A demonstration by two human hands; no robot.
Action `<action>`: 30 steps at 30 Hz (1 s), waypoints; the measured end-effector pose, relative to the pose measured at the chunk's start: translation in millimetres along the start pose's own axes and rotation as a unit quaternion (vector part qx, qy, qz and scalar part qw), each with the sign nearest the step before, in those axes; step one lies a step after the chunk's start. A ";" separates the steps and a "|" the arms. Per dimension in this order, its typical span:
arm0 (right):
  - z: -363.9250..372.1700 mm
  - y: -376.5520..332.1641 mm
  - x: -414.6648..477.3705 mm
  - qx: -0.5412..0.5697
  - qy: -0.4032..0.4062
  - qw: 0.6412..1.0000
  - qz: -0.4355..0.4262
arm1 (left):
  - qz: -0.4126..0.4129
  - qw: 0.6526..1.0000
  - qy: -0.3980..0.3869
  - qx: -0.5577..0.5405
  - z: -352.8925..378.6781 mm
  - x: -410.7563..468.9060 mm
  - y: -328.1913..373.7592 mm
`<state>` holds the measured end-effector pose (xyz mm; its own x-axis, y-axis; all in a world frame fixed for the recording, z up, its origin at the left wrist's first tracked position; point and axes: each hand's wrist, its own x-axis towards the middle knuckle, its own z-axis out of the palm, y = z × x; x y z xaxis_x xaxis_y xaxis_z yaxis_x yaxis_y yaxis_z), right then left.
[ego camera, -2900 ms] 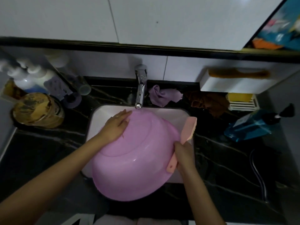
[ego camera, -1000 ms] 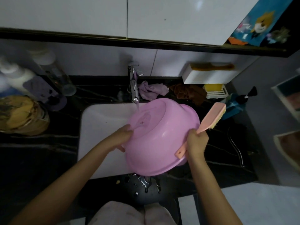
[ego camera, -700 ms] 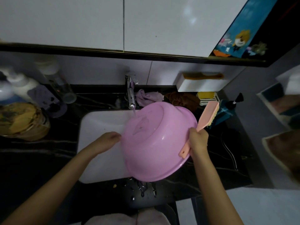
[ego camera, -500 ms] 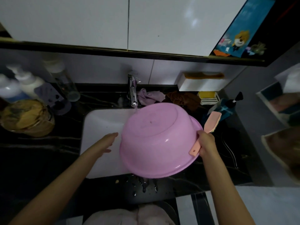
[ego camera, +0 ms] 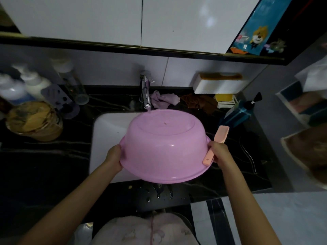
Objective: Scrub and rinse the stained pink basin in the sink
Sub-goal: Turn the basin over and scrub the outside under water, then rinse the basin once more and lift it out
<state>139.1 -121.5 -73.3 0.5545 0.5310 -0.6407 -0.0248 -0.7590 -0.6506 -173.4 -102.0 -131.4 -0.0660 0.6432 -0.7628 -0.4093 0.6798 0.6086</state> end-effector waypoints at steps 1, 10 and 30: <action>3.3 2.0 -1.1 -0.014 -0.006 1.000 -0.001 | 0.001 1.000 0.010 -0.008 -8.3 -0.1 -1.8; 22.5 16.3 -7.9 0.012 -0.100 0.993 0.056 | 0.016 0.996 0.081 -0.018 -45.0 -27.6 -4.3; 84.0 5.5 13.2 0.138 -0.319 0.933 -0.094 | 0.337 0.886 0.312 0.067 -55.5 -138.9 56.9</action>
<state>76.4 -87.1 -119.6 -0.0362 0.8276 -0.5601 -0.2388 -0.5514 -0.7993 -237.9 -172.3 -3.0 -0.7622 0.6267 -0.1623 0.0235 0.2773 0.9605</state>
